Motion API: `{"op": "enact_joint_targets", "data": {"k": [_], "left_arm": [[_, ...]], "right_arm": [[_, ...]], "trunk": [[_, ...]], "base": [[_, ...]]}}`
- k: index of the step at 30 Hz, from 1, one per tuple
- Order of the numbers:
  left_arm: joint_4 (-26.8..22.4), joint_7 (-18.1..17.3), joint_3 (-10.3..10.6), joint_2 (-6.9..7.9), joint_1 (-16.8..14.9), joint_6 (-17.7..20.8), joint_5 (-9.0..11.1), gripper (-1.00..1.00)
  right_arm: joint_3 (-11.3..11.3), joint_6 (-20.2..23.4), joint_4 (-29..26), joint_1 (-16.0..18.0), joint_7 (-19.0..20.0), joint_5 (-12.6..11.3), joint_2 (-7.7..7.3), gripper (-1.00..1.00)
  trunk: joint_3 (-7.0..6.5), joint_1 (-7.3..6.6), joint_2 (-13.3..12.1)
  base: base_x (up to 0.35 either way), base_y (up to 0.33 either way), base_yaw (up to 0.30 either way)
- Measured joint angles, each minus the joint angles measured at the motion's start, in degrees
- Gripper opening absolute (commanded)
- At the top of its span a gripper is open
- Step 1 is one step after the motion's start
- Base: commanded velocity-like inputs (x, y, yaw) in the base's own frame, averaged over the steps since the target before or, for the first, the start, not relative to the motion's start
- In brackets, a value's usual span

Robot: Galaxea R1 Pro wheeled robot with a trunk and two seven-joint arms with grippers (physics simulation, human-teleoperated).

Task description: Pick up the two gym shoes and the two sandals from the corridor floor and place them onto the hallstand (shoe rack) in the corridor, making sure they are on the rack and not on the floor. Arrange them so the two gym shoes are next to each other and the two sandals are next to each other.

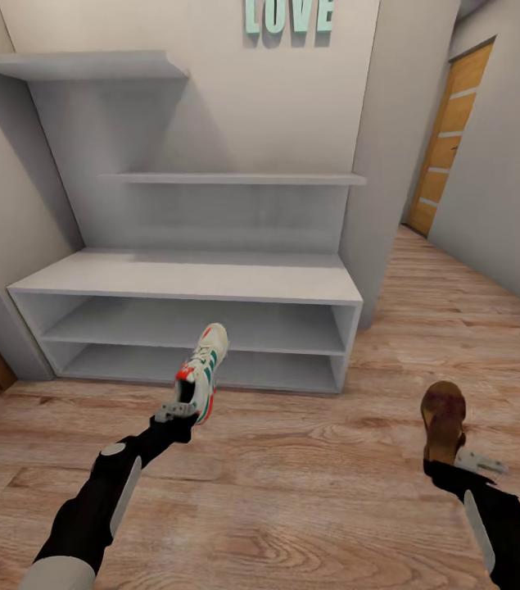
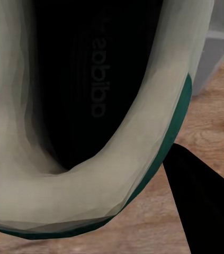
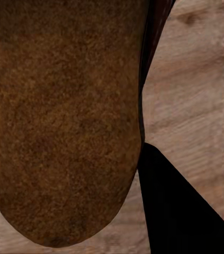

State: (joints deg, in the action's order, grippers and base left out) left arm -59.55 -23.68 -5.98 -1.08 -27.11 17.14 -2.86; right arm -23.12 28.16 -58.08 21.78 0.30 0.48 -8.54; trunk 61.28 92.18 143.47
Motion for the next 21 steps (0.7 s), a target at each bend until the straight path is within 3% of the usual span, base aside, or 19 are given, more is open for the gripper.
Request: {"op": "enact_joint_targets", "data": {"k": [1,3,5,7,8,10,12,13,14,18,21], "left_arm": [[0.29,0.0,-0.05,0.2,-0.01,0.37,0.1,-1.0],[1.0,-0.04,-0.3,1.01,0.0,2.33,-0.07,-1.0],[1.35,0.42,-0.36,2.01,-0.01,4.35,-0.12,-1.0],[1.5,2.47,-0.39,2.63,-0.02,6.1,-0.12,-1.0],[1.52,3.33,-0.38,2.71,-0.02,6.53,-0.01,-1.0],[1.56,6.57,-0.33,2.83,-0.02,7.47,-0.01,-1.0],[1.6,11.45,-0.17,2.77,-0.07,8.14,-0.07,-1.0],[1.61,12.58,-0.09,2.68,-0.1,8.33,0.07,-1.0],[1.65,15.08,0.01,2.09,-0.22,9.33,0.05,-1.0],[1.69,18.69,0.26,0.51,-0.54,14.45,0.05,-1.0],[1.63,20.11,0.29,0.15,-0.62,15.77,-0.02,-1.0]], "right_arm": [[-0.63,1.0,0.01,-0.01,0.05,-0.12,-0.95,-1.0],[-5.17,3.75,0.03,0.0,0.21,0.23,-4.46,-1.0],[-7.71,4.93,0.03,-0.01,0.65,0.16,-7.52,-1.0],[-9.56,5.43,0.03,-0.02,0.95,0.15,-11.2,-1.0],[-9.91,5.51,0.04,-0.02,1.01,-0.15,-12.32,-1.0],[-10.88,5.64,0.1,-0.01,1.1,-0.16,-15.55,-1.0],[-12.28,5.74,0.35,0.0,1.16,0.12,-19.81,-1.0],[-12.71,5.76,0.42,-0.01,1.19,-0.28,-20.68,-1.0],[-14.28,5.79,0.53,-0.01,1.21,-0.2,-22.7,-1.0],[-18.33,5.86,0.7,-0.01,1.18,0.05,-25.74,-1.0],[-19.37,5.87,0.74,-0.02,1.19,0.12,-26.27,-1.0]], "trunk": [[0.0,0.0,0.0],[0.0,0.0,0.0],[0.0,0.0,0.0],[0.0,-0.01,0.0],[0.0,-0.01,0.0],[0.0,-0.01,0.0],[-0.01,-0.01,0.01],[0.0,-0.01,0.0],[0.0,0.0,0.0],[0.0,0.0,0.0],[0.0,0.0,0.0]], "base": [[0.0,0.0,0.0],[0.0,0.0,0.0],[0.0,0.0,0.0],[0.0,0.0,0.0],[0.0,0.0,0.0],[0.0,0.0,0.0],[0.0,0.0,0.0],[0.0,0.0,0.0],[0.0,0.0,0.0],[0.0,0.0,0.0],[0.0,0.0,0.0]]}}
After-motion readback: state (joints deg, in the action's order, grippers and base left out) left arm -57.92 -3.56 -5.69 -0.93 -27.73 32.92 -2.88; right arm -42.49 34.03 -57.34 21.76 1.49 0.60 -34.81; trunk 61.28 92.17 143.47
